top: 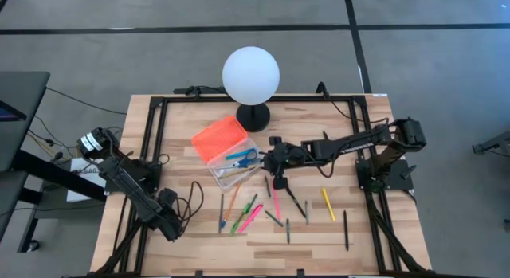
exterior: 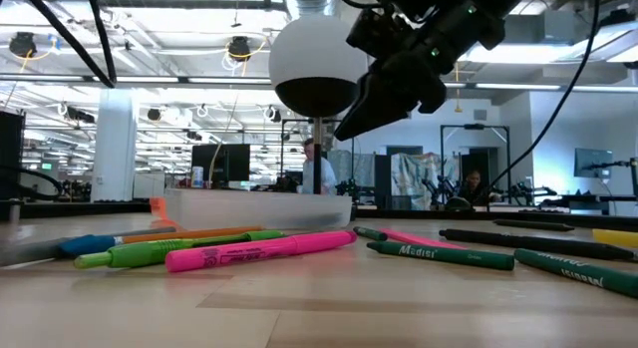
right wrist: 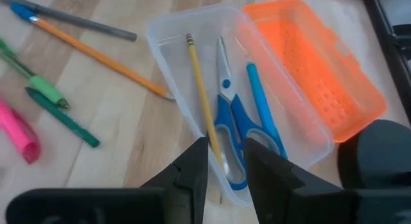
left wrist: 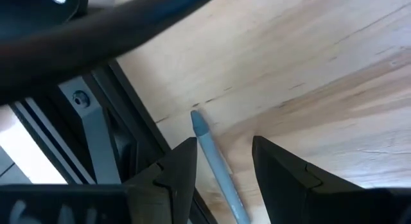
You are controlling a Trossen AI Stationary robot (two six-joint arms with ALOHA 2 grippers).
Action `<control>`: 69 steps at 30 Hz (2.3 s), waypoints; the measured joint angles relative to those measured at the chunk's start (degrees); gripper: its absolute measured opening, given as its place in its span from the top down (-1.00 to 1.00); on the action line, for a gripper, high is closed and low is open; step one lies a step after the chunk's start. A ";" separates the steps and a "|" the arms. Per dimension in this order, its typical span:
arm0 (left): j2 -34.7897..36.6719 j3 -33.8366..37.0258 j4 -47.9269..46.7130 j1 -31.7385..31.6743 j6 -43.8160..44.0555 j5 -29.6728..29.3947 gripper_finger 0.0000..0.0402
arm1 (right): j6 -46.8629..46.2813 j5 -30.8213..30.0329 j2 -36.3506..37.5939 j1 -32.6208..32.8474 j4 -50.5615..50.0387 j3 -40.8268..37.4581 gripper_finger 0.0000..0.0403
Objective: Pick & place school supplies into a supply box
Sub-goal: Put the left gray crayon into the orange supply box
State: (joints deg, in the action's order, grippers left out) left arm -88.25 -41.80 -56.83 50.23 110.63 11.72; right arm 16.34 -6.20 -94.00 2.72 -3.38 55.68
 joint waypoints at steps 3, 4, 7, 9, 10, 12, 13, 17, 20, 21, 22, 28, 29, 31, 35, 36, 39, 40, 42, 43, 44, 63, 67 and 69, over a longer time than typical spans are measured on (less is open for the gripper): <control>0.06 0.70 1.78 0.96 0.00 -0.42 0.27 | 0.02 0.28 0.00 0.71 0.00 0.00 0.54; 0.25 1.47 3.27 1.23 0.00 -0.30 0.27 | 0.02 0.28 0.00 0.92 -0.01 0.00 0.54; 0.68 3.65 6.59 2.26 0.15 0.07 0.27 | 0.02 0.27 0.00 1.60 -0.02 0.02 0.54; 0.68 3.80 6.89 2.62 0.35 -0.44 0.27 | 0.04 0.27 0.00 1.82 -0.02 0.02 0.54; 0.68 3.72 6.88 2.71 0.32 -0.91 0.27 | 0.04 0.27 0.00 1.87 -0.02 0.02 0.54; 0.59 3.58 6.90 2.74 -0.12 -1.13 0.27 | 0.04 0.27 -0.02 1.86 -0.03 0.02 0.54; 0.57 3.55 6.92 2.74 -0.48 -1.13 0.27 | 0.04 0.27 -0.02 1.83 -0.04 0.02 0.54; 0.48 3.54 7.27 2.77 -0.90 -1.15 0.27 | 0.04 0.25 -0.02 1.80 -0.04 0.02 0.54; 0.25 3.19 7.19 2.78 -1.41 -1.66 0.27 | 0.04 0.25 -0.02 1.80 -0.04 0.02 0.54; 0.18 3.00 7.06 2.81 -1.49 -1.98 0.27 | 0.04 0.25 -0.02 1.80 -0.06 0.02 0.54; 0.07 2.73 6.90 2.84 -1.54 -2.28 0.27 | 0.04 0.25 -0.02 1.80 -0.07 0.02 0.54; -0.13 1.34 6.18 2.92 -1.79 -3.05 0.27 | 0.07 0.22 -0.02 1.80 -0.11 0.02 0.54; -0.13 1.33 6.20 2.92 -1.79 -3.09 0.27 | 0.07 0.22 -0.02 1.80 -0.23 0.04 0.54; -0.11 1.30 6.20 2.92 -1.79 -3.22 0.27 | 0.07 0.22 -0.02 1.80 -0.55 0.04 0.54; -0.09 1.24 6.18 2.92 -1.77 -3.82 0.27 | 0.09 0.21 -0.02 1.80 -0.66 0.04 0.54; -0.07 1.22 6.20 2.92 -1.77 -3.96 0.27 | 0.09 0.20 -0.02 1.80 -0.66 0.04 0.54; -0.04 1.18 6.31 2.92 -1.77 -4.06 0.27 | 0.09 0.21 -0.02 1.80 -0.66 0.04 0.54; -0.02 1.16 6.38 2.92 -1.77 -4.13 0.27 | 0.09 0.22 -0.02 1.80 -0.66 0.04 0.54; 0.00 1.09 6.57 2.90 -1.77 -4.38 0.27 | 0.09 0.21 -0.02 1.76 -0.66 0.04 0.54; 0.00 1.07 6.72 2.90 -1.77 -4.51 0.27 | 0.09 0.22 -0.02 1.75 -0.66 0.04 0.54; 0.02 1.07 6.90 2.88 -1.77 -4.63 0.27 | 0.09 0.22 -0.02 1.75 -0.66 0.04 0.54; -0.17 -3.52 4.05 2.81 -2.44 -1.52 0.27 | 0.11 0.20 -0.04 1.75 -0.48 0.04 0.54; -0.13 -3.52 4.21 3.27 -2.41 4.15 0.27 | 0.11 0.21 -0.04 1.75 -0.48 0.04 0.54; -0.11 -3.52 4.04 3.39 -2.47 7.22 0.29 | 0.11 0.22 -0.04 1.75 -0.48 0.04 0.54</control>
State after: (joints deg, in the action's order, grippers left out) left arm -88.36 -45.32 -52.79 53.62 108.16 18.94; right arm 16.45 -5.98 -94.04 4.47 -3.86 55.72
